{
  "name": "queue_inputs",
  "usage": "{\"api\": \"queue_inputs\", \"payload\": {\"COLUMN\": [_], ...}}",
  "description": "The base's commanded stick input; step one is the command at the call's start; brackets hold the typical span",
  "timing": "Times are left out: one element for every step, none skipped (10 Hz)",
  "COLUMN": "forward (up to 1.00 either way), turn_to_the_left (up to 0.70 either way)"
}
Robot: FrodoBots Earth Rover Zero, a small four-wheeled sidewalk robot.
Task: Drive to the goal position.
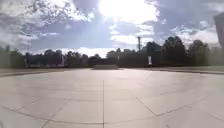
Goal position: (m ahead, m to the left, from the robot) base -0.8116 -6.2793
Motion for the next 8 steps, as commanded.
{"api": "queue_inputs", "payload": {"forward": [0.55, 0.55, 0.55, 0.55, 0.54, 0.55, 0.55, 0.55], "turn_to_the_left": [-0.01, -0.01, -0.01, -0.01, -0.01, -0.01, -0.01, -0.01]}}
